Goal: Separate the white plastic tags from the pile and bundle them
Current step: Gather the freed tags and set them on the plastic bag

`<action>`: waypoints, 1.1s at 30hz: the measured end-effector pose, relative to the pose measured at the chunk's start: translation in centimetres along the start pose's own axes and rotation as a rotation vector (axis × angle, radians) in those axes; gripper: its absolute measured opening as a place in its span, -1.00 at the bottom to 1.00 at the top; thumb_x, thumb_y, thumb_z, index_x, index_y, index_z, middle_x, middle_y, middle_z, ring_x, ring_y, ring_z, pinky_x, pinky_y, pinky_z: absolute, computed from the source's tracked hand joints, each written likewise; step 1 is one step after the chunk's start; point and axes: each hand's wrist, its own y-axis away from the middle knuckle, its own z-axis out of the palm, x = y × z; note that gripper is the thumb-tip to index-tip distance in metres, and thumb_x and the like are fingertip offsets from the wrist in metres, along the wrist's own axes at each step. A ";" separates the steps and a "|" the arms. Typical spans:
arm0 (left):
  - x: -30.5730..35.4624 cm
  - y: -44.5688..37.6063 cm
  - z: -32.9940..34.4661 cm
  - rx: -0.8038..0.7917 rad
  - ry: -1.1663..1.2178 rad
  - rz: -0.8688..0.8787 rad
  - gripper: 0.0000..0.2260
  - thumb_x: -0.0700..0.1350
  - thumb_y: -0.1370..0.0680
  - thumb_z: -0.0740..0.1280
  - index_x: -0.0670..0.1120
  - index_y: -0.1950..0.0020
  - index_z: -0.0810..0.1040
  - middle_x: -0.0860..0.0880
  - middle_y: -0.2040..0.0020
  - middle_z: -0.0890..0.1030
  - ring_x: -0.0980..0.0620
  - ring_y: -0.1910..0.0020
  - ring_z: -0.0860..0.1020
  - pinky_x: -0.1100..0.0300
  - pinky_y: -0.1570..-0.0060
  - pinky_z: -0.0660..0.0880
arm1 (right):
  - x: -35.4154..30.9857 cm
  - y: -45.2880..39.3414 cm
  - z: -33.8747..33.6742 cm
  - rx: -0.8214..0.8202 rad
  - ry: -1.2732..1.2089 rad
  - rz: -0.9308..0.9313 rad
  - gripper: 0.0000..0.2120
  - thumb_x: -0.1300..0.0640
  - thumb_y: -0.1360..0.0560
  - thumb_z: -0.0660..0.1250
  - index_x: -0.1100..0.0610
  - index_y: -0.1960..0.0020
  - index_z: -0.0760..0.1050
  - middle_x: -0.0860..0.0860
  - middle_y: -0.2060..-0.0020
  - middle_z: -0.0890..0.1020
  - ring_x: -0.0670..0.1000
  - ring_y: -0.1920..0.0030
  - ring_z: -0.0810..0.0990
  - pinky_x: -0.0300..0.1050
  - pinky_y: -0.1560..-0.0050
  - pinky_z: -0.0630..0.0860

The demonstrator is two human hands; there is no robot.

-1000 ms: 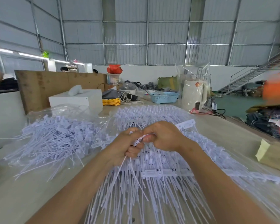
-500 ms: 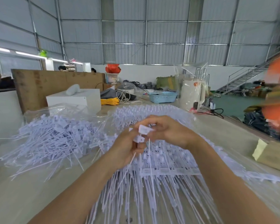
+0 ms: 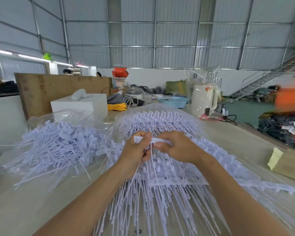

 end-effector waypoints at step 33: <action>3.7 1.3 0.0 -0.296 0.371 -0.210 -0.86 -0.11 -0.49 0.26 -0.08 0.21 0.33 0.03 0.59 0.29 0.18 0.71 0.20 0.39 0.74 0.11 | 2.6 0.4 -0.6 0.126 -0.109 -0.015 -0.64 0.30 -0.45 0.40 -0.03 0.41 0.40 -0.11 0.44 0.44 -0.09 0.36 0.40 -0.14 0.18 0.35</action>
